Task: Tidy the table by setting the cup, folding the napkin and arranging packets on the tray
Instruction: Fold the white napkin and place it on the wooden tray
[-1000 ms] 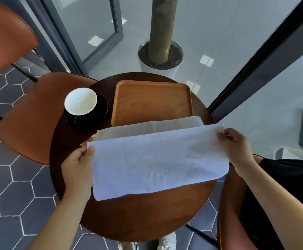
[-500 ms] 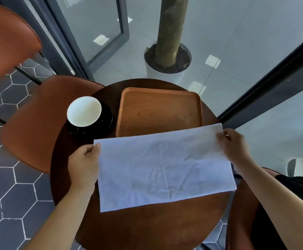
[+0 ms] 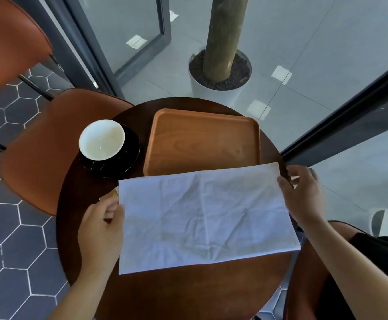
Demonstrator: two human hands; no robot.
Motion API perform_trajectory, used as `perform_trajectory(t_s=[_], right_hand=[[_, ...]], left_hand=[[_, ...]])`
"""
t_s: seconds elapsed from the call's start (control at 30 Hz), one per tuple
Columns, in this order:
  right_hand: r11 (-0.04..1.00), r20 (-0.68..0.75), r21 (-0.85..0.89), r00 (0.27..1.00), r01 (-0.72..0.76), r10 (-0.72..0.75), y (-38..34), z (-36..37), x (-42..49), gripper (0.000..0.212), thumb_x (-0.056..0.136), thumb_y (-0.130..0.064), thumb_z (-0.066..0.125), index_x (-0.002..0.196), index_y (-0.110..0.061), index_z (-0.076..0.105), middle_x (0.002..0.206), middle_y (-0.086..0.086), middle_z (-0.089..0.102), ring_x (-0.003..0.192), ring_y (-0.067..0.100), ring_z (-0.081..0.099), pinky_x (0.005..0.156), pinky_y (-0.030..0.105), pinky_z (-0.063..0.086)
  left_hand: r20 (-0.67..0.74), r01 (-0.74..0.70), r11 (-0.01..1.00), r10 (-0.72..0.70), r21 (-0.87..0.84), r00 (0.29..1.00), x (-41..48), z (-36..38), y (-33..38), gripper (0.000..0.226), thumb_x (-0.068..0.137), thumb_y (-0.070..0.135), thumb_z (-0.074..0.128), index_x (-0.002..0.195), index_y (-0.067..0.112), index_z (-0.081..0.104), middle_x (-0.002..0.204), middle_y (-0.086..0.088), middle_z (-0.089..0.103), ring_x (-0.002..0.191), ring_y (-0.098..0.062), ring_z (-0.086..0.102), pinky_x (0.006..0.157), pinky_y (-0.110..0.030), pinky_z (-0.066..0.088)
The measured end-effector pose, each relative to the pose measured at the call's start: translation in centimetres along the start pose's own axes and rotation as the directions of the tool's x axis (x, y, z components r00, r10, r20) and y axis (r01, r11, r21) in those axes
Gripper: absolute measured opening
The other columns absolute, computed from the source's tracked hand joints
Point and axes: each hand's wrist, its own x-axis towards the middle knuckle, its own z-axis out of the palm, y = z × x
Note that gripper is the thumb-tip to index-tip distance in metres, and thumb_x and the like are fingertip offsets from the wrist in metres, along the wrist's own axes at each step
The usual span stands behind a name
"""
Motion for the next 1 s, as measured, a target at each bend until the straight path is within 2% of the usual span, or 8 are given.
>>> perform_trajectory(t_s=[0.1,0.17,0.3,0.37,0.5,0.73,0.87,1.0], right_hand=[[0.961,0.039,-0.089,0.965,0.262,-0.259,-0.6,0.5,-4.5,0.038,0.091,-0.019,0.071,0.126,-0.011,0.062,0.134,0.009,0.058,0.121,0.035,0.051,0.097,0.046,0.047],[0.902,0.127,-0.162,0.915,0.4,-0.383,-1.0,1.6,-8.0,0.048,0.095,-0.028,0.068,0.139,-0.013,0.057,0.151,0.008,0.049,0.139,0.033,0.041,0.109,0.047,0.04],[0.802,0.323,-0.251,0.828,0.541,-0.458,-1.0,4.1,-13.2,0.06,0.105,-0.052,0.036,0.158,-0.026,0.027,0.17,-0.001,0.014,0.157,0.027,0.005,0.126,0.05,0.009],[0.748,0.396,-0.319,0.798,0.583,-0.454,-0.6,5.1,-14.3,0.064,0.105,-0.056,0.029,0.161,-0.025,0.019,0.171,0.001,0.004,0.157,0.029,-0.002,0.124,0.054,0.006],[0.739,0.461,-0.364,0.799,0.567,-0.386,1.1,5.6,-14.0,0.072,0.102,-0.062,0.025,0.162,-0.027,0.003,0.171,0.002,-0.008,0.156,0.03,-0.009,0.124,0.058,0.007],[0.772,0.437,-0.366,0.829,0.519,-0.35,3.7,4.1,-12.8,0.077,0.1,-0.066,0.025,0.162,-0.026,0.0,0.171,0.002,-0.004,0.157,0.028,-0.007,0.124,0.057,0.008],[0.775,0.443,-0.35,0.822,0.526,-0.358,4.2,3.8,-12.8,0.077,0.101,-0.065,0.025,0.162,-0.026,0.002,0.171,0.001,-0.003,0.157,0.028,-0.005,0.124,0.058,0.01],[0.786,0.438,-0.328,0.822,0.523,-0.364,4.0,3.9,-12.8,0.076,0.101,-0.066,0.024,0.162,-0.027,0.001,0.171,0.0,-0.002,0.157,0.026,-0.006,0.124,0.057,0.01]], left_hand=[[0.07,-0.126,0.977,0.115,0.172,0.991,-4.2,0.1,-1.8,0.027,0.092,0.02,0.067,0.119,0.016,0.069,0.111,0.001,0.059,0.098,-0.018,0.059,0.069,-0.028,0.045],[0.108,-0.206,0.914,0.18,0.349,0.978,-6.6,0.5,-2.8,0.033,0.088,0.02,0.073,0.12,0.012,0.068,0.116,-0.008,0.056,0.102,-0.028,0.053,0.066,-0.036,0.046],[0.142,-0.254,0.806,0.211,0.534,0.967,-9.2,1.3,-3.3,0.052,0.091,0.045,0.057,0.128,0.009,0.062,0.126,-0.025,0.049,0.103,-0.042,0.048,0.069,-0.054,0.051],[0.18,-0.246,0.772,0.172,0.587,0.968,-9.4,1.5,-3.5,0.058,0.09,0.052,0.054,0.13,0.012,0.061,0.125,-0.026,0.049,0.101,-0.043,0.05,0.071,-0.054,0.05],[0.169,-0.188,0.804,0.11,0.565,0.979,-9.3,1.7,-3.6,0.06,0.078,0.041,0.081,0.128,0.013,0.063,0.117,-0.022,0.052,0.095,-0.041,0.05,0.069,-0.051,0.048],[0.051,0.081,0.882,-0.118,0.465,0.992,-9.1,1.7,-2.2,0.083,0.072,0.034,0.089,0.137,-0.002,0.051,0.117,-0.028,0.056,0.102,-0.047,0.055,0.078,-0.055,0.051],[0.064,0.221,0.855,-0.283,0.47,0.957,-8.9,1.2,-1.8,0.072,0.078,0.041,0.083,0.13,0.002,0.052,0.109,-0.022,0.062,0.094,-0.042,0.062,0.07,-0.046,0.051],[0.047,0.368,0.88,-0.399,0.301,0.916,-8.5,1.2,-1.5,0.049,0.08,0.034,0.082,0.109,0.006,0.055,0.089,-0.008,0.063,0.076,-0.029,0.055,0.063,-0.036,0.041]])
